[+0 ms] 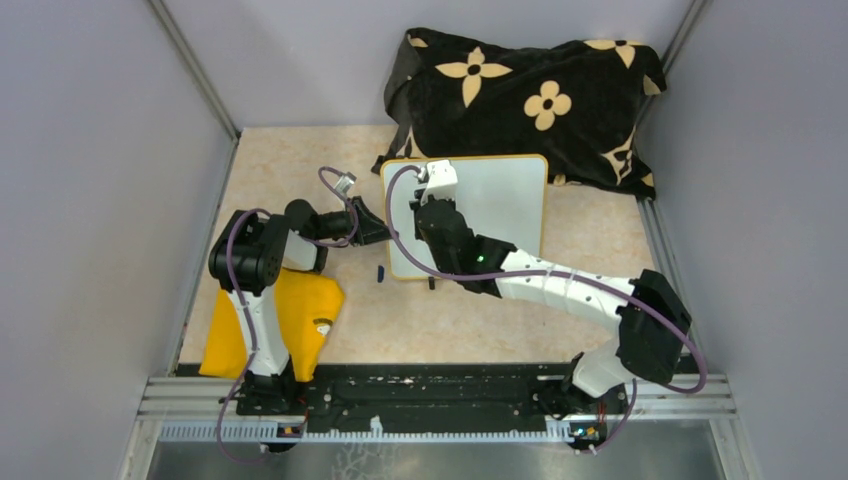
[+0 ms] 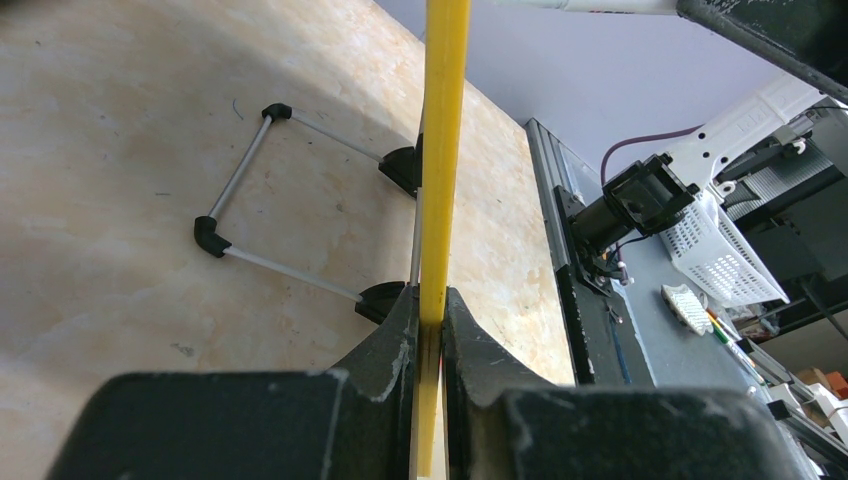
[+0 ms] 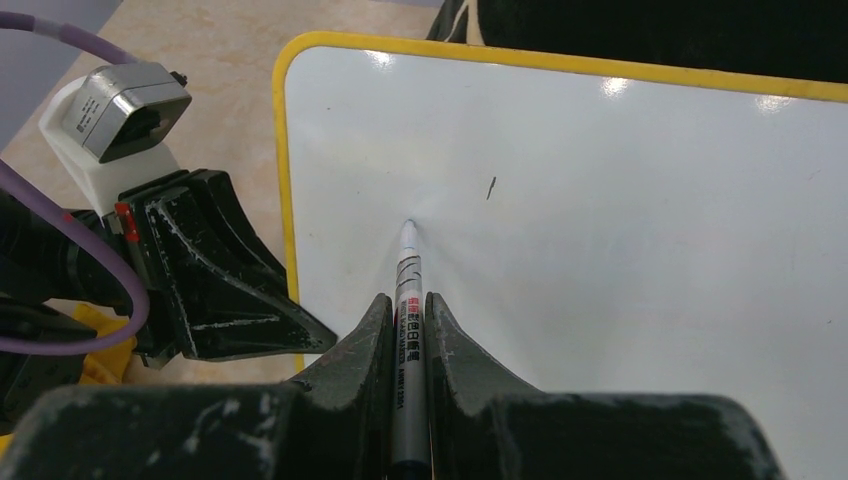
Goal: Write a sentence on the whiteboard
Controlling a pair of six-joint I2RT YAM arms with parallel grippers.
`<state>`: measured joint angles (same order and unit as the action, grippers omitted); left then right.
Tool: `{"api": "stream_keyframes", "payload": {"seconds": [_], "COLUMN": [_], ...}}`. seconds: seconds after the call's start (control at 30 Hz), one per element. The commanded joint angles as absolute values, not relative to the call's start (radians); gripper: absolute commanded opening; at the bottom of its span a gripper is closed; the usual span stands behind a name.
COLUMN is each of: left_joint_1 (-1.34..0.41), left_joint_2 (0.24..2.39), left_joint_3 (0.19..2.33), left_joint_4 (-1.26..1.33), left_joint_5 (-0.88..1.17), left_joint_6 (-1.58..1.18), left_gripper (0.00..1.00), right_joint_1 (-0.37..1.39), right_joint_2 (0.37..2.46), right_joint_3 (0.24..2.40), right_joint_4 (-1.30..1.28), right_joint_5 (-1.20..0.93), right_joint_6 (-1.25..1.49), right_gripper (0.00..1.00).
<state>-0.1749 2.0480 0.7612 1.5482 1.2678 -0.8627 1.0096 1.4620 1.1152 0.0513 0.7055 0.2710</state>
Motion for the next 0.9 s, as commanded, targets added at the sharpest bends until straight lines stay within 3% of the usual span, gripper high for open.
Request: {"api": "stream_keyframes", "payload": {"seconds": [0.0, 0.87], "left_joint_1": [-0.184, -0.184], "left_joint_2": [2.079, 2.08], "left_joint_3": [0.776, 0.778], "left_joint_4": [1.791, 1.79], "left_joint_5": [1.278, 1.278], "left_joint_6": [-0.868, -0.873], "left_gripper": [0.0, 0.0], "right_joint_1": [0.999, 0.997], "right_joint_2": [1.479, 1.5], "right_joint_3": [1.18, 1.168], "right_joint_4": [0.07, 0.002], "right_joint_5": [0.713, 0.669], "right_joint_6": [0.283, 0.309], "right_gripper": [0.0, 0.0]}}
